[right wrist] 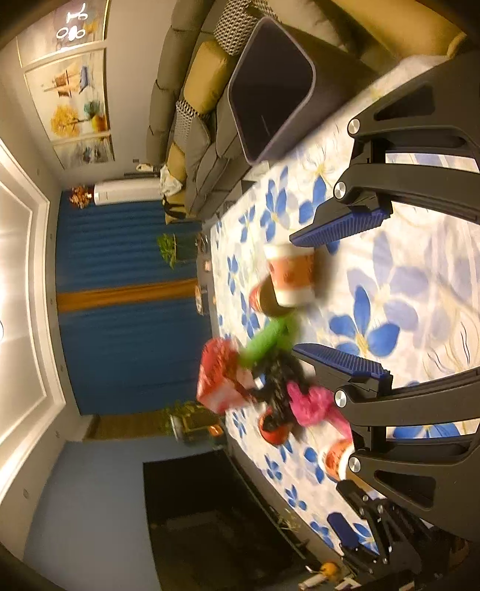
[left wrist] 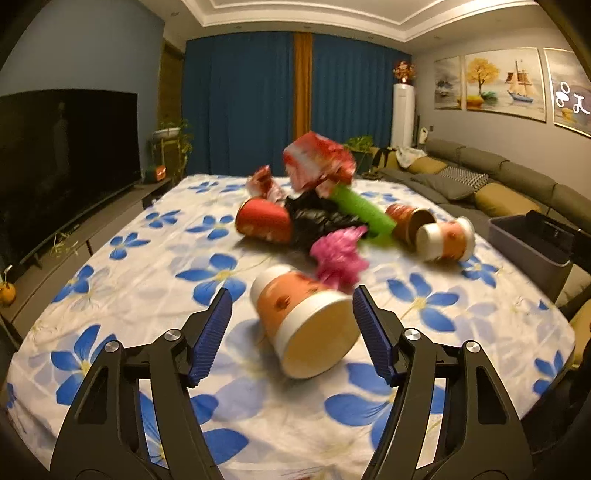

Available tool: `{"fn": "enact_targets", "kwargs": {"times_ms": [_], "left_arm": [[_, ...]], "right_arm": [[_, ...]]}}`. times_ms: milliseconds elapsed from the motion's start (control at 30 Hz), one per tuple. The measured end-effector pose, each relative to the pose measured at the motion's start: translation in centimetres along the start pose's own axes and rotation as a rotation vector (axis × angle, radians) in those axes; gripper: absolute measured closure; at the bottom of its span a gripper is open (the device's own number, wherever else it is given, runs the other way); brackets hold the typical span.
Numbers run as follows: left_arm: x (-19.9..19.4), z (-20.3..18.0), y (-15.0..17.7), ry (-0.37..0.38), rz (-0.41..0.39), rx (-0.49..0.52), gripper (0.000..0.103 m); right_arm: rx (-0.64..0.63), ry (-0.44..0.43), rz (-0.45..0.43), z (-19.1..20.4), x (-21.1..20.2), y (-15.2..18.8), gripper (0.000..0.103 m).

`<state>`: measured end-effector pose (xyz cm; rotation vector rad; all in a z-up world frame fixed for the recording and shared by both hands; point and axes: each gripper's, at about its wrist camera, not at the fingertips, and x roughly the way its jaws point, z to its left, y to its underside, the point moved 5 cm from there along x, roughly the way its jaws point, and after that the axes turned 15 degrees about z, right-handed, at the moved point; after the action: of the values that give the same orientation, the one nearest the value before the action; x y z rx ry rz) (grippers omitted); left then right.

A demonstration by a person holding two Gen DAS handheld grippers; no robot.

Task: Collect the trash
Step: 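Move both tools back to the table and grasp the paper cup with the left tool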

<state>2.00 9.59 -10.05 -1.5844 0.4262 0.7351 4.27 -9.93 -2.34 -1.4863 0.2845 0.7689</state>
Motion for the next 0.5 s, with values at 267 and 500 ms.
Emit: {"fn": "enact_targets", "kwargs": {"times_ms": [267, 500], "left_arm": [[2.1, 0.9, 0.6, 0.009, 0.071, -0.01, 0.062], [3.1, 1.9, 0.3, 0.015, 0.101, -0.031, 0.1]], "right_arm": [[-0.041, -0.028, 0.034, 2.7, 1.3, 0.1, 0.048], [-0.086, -0.069, 0.075, 5.4, 3.8, -0.1, 0.048]]}}
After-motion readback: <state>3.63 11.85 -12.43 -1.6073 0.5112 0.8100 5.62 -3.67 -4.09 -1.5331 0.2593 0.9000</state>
